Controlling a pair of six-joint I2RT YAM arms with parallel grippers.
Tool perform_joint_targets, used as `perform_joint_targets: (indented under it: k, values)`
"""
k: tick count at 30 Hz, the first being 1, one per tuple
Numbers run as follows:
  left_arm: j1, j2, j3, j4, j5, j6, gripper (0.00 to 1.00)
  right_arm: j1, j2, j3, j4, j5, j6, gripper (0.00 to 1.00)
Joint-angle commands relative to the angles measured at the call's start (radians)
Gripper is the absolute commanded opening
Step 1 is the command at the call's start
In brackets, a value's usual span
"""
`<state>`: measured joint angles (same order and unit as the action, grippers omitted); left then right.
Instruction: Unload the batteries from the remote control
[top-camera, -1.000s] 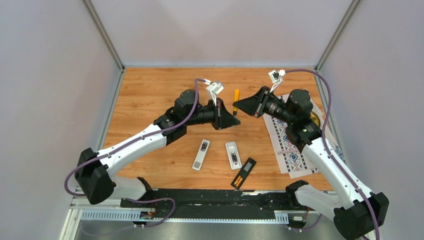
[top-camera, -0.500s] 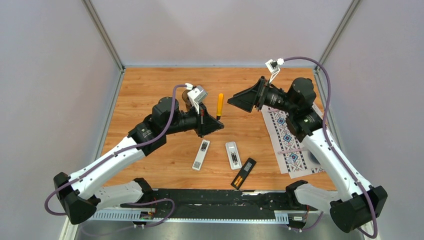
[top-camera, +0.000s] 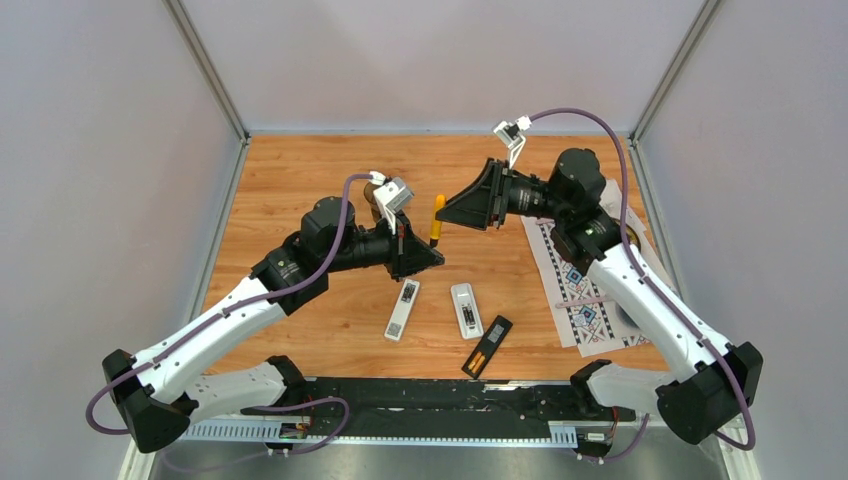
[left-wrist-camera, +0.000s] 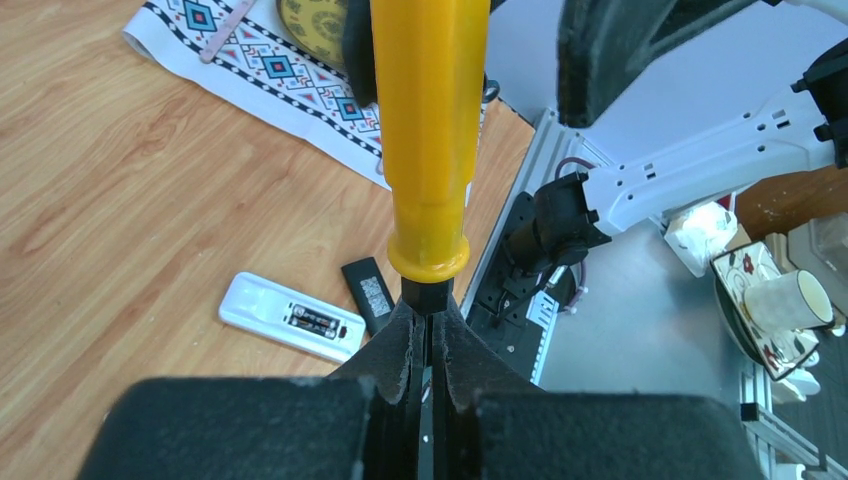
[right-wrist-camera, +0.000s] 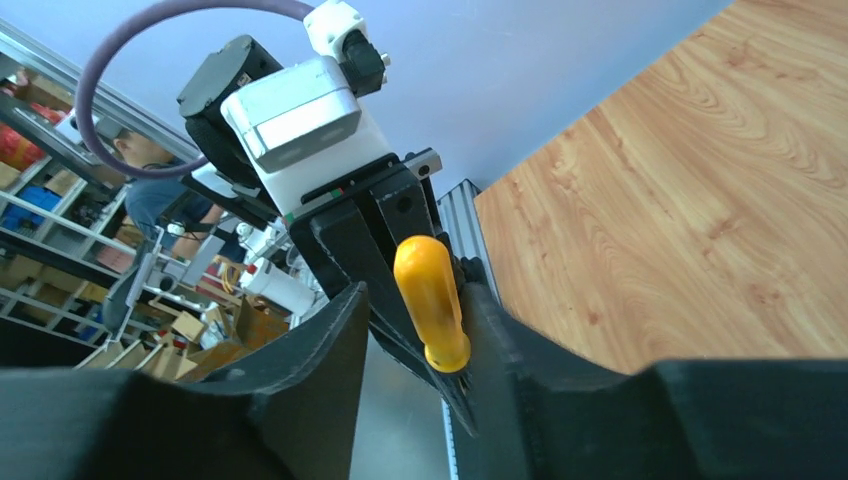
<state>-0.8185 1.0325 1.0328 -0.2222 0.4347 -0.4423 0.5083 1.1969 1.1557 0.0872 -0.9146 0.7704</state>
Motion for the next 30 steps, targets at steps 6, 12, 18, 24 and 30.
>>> perform_joint_targets:
  k: [6,12,18,24,30]
  values:
    - [-0.005,-0.003,-0.008,0.004,0.019,0.008,0.00,0.007,0.030,0.055,0.017,-0.021,0.003,0.35]
    - [-0.005,-0.008,-0.019,0.003,0.015,0.007,0.00,0.007,0.046,0.033,0.063,-0.024,0.043,0.25]
    - [-0.005,-0.038,-0.037,-0.002,-0.028,0.005,0.02,0.007,0.041,0.022,0.042,-0.010,0.006,0.00]
    - [-0.005,-0.147,-0.105,-0.002,-0.166,-0.015,0.76,0.004,0.003,0.033,-0.176,0.115,-0.159,0.00]
    - [-0.005,-0.265,-0.220,-0.068,-0.313,-0.047,1.00,-0.062,-0.042,-0.031,-0.299,0.247,-0.203,0.00]
